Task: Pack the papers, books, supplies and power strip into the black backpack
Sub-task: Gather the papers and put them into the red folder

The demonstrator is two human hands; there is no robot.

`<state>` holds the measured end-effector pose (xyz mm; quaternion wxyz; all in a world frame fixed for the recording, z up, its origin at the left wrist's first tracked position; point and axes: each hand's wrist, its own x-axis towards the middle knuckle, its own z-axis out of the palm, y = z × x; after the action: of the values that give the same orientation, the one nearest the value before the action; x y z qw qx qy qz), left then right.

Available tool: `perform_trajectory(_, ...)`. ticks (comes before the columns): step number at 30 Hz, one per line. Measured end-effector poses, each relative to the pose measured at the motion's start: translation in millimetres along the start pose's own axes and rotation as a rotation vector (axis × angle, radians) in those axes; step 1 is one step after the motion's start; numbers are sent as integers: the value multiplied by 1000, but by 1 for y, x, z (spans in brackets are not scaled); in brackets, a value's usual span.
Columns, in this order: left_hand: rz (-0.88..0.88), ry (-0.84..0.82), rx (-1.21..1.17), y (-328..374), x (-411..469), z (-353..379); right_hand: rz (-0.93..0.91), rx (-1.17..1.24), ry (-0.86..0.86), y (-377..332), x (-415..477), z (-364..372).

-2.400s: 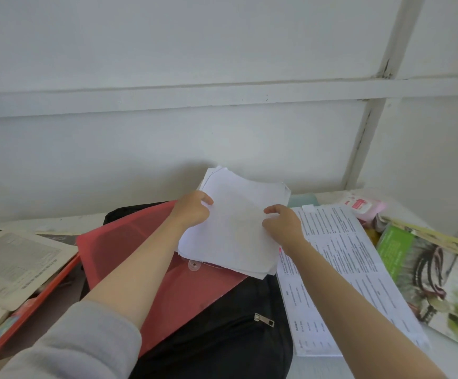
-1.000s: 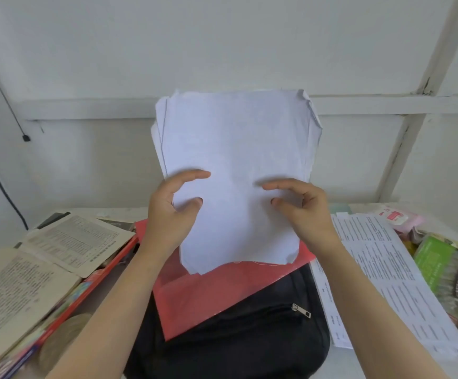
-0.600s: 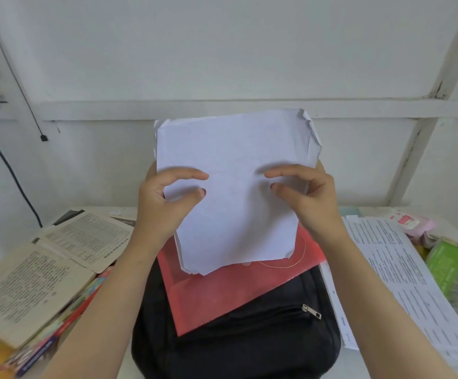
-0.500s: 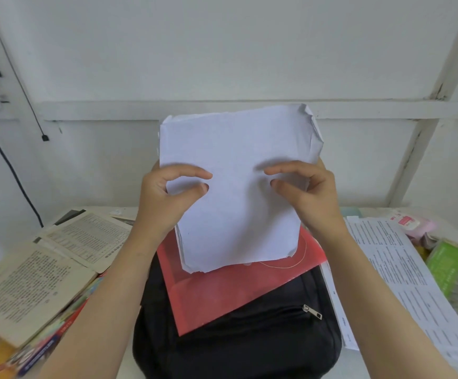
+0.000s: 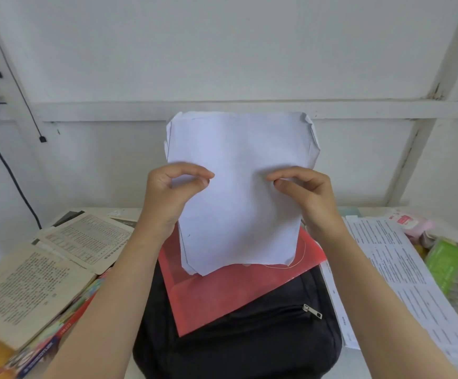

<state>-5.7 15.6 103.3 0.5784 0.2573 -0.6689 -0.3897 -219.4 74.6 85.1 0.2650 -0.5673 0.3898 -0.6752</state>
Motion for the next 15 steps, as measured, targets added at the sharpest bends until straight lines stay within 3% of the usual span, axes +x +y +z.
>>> perform_trajectory(6, -15, 18, 17, -9, -4, -2, 7, -28, -37, 7, -6, -5)
perform_trajectory(12, -229, -51, 87, -44, -33, 2, 151, -206, -61, 39, -26, -8)
perform_trajectory(15, -258, 20, 100, -56, -48, 12, 111, -226, -55, 48, -32, -3)
